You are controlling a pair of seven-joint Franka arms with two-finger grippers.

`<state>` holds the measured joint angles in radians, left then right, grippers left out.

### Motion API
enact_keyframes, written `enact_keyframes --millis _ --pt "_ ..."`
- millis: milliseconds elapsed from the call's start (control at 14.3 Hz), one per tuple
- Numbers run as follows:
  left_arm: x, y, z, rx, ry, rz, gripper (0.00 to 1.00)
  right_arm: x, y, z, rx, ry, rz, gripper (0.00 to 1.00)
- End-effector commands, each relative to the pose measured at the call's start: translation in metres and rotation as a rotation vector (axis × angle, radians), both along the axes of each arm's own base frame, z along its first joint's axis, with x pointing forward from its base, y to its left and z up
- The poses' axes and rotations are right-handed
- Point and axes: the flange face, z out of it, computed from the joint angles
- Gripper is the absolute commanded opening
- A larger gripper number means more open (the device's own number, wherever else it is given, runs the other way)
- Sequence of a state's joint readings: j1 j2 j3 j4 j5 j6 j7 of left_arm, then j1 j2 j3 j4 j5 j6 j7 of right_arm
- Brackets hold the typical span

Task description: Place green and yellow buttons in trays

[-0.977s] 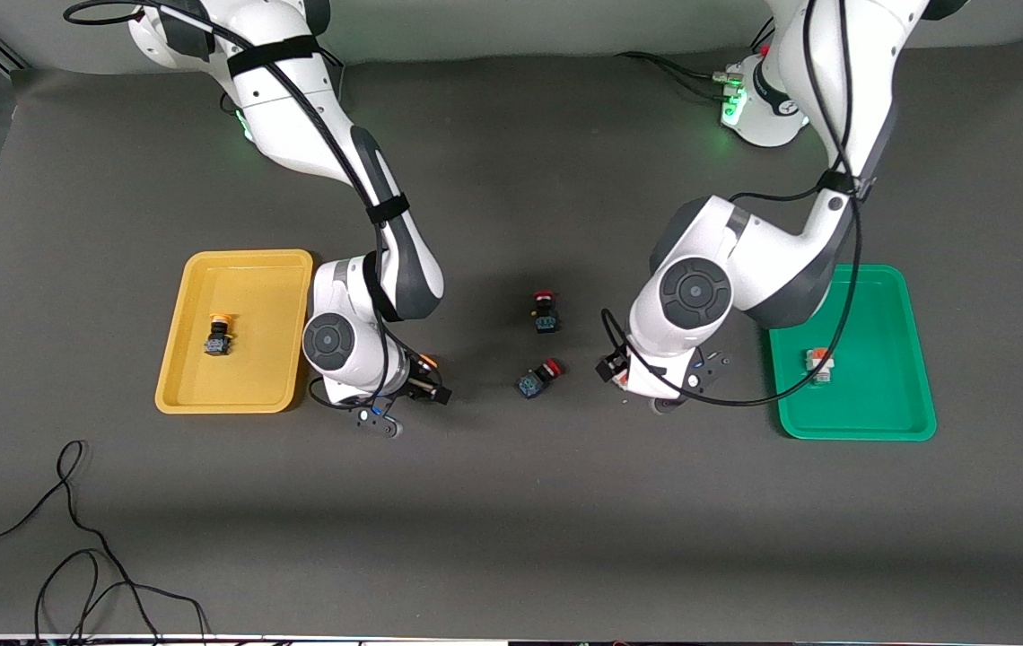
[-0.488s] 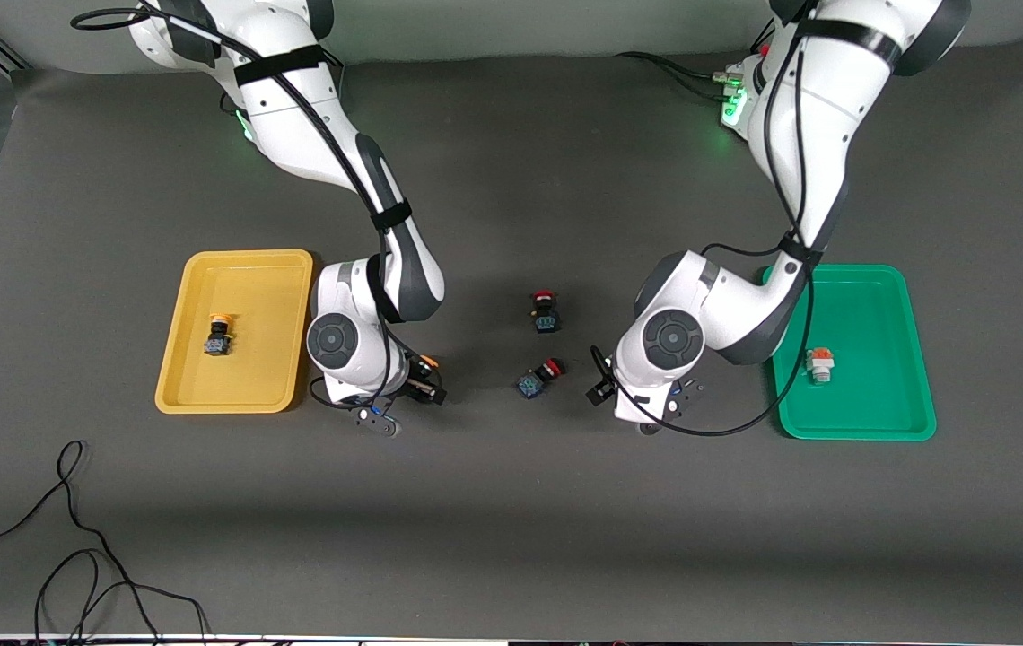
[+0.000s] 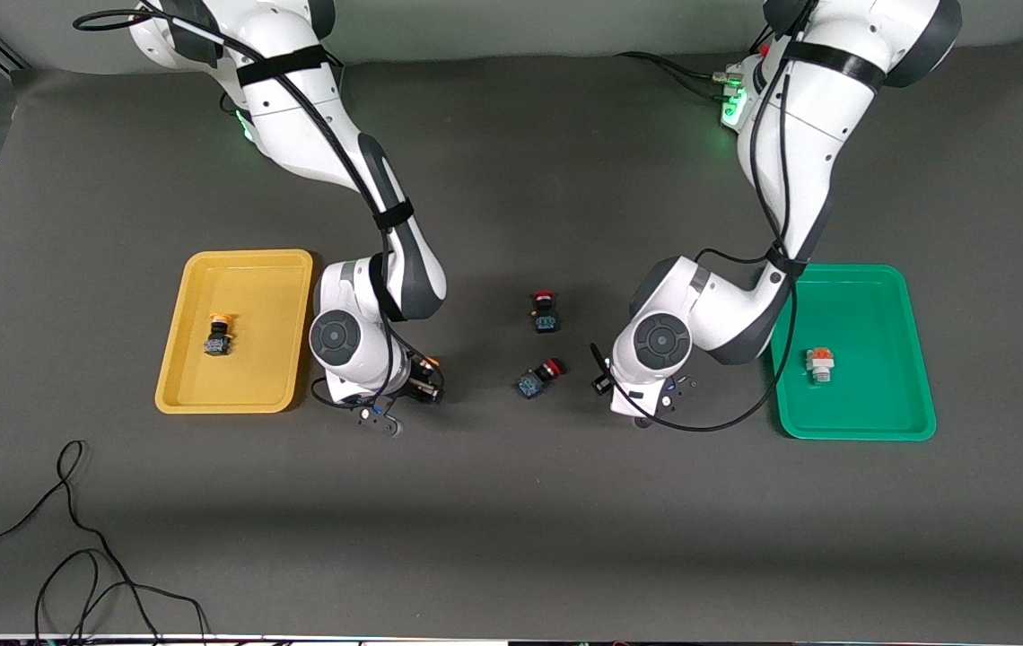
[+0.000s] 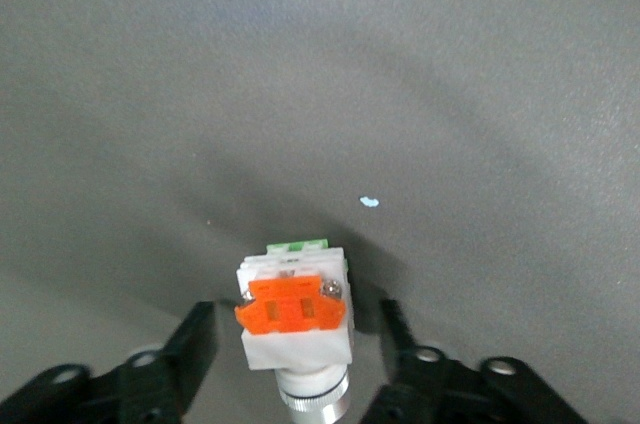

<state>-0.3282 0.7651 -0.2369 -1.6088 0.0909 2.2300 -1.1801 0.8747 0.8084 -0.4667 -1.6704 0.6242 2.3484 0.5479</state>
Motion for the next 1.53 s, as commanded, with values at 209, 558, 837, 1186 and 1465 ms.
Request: enact_keyframes --millis 209,558,837,1186,1465 --pt "0.008 0.001 0.049 0.027 -0.033 -0.015 0.12 0.014 -0.033 0.07 0.052 0.036 0.058 0.0" --pt "-0.001 0.008 0.193 0.021 -0.04 -0.281 0.0 0.025 -0.164 0.174 0.107 0.124 0.219 0.0" --pt "0.001 0.077 0.253 -0.064 0.051 -0.443 0.0 0.005 -0.257 0.17 0.117 0.142 0.35 0.0" --pt "0.027 0.246 0.261 -0.116 0.153 -0.553 0.0 -0.04 -0.323 0.099 0.083 0.124 0.36 0.0" --pt "0.034 0.38 0.225 -0.044 0.173 -0.655 0.0 -0.047 -0.301 0.057 0.059 0.099 0.36 0.37"
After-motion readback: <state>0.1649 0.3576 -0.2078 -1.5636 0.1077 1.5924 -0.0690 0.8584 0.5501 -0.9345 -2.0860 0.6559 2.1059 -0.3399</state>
